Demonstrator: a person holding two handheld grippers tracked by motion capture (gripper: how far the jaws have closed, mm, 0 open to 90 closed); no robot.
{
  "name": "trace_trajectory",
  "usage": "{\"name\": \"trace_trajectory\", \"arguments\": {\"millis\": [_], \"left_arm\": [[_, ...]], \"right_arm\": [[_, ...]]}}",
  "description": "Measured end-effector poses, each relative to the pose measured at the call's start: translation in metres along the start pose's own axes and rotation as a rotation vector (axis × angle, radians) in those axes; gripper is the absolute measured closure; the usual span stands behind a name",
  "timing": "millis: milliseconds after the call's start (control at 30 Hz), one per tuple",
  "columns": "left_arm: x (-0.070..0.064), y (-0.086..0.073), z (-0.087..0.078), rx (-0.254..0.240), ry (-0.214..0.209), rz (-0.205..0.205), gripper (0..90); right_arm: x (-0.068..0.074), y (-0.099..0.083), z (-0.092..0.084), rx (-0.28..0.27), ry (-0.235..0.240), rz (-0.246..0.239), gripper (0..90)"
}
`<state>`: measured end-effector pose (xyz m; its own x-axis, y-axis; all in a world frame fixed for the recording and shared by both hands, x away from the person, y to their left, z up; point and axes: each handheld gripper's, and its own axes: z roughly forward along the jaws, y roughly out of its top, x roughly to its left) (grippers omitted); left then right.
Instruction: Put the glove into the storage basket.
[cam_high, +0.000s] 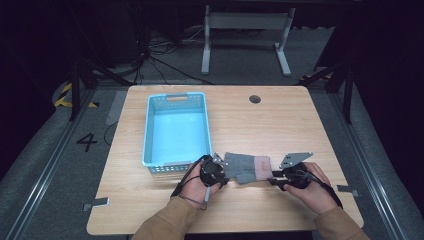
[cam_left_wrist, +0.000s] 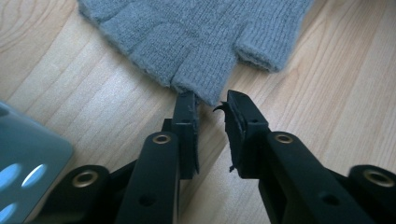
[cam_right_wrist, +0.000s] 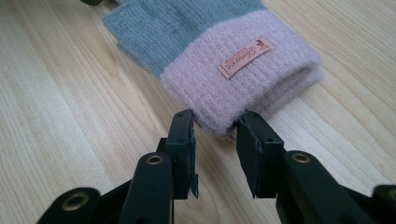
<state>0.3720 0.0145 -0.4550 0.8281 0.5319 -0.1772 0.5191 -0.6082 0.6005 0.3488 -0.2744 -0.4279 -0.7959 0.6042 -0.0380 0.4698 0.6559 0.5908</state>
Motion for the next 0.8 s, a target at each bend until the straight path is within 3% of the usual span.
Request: {"name": "trace_trajectory", "arguments": {"millis": [133, 200, 433, 567, 800], "left_arm": [[0.001, 0.001, 0.002, 0.001, -0.009, -0.017, 85.3], [0.000, 0.002, 0.002, 0.009, -0.002, -0.007, 87.4], [-0.003, 0.004, 0.000, 0.003, 0.019, 0.017, 88.9], [-0.005, 0.004, -0.004, -0.018, 0.022, 0.034, 89.0], [-0.008, 0.008, -0.008, -0.053, 0.030, 0.044, 89.0]], "right_arm": [[0.001, 0.002, 0.000, 0.000, -0.010, -0.003, 68.6], [0.001, 0.002, 0.000, 0.003, -0.010, -0.006, 70.8], [0.005, 0.006, -0.004, 0.008, -0.041, -0.061, 84.3], [0.007, 0.008, -0.009, -0.001, -0.080, -0.111, 85.7], [0.007, 0.011, -0.017, -0.020, -0.122, -0.149, 86.3]]}}
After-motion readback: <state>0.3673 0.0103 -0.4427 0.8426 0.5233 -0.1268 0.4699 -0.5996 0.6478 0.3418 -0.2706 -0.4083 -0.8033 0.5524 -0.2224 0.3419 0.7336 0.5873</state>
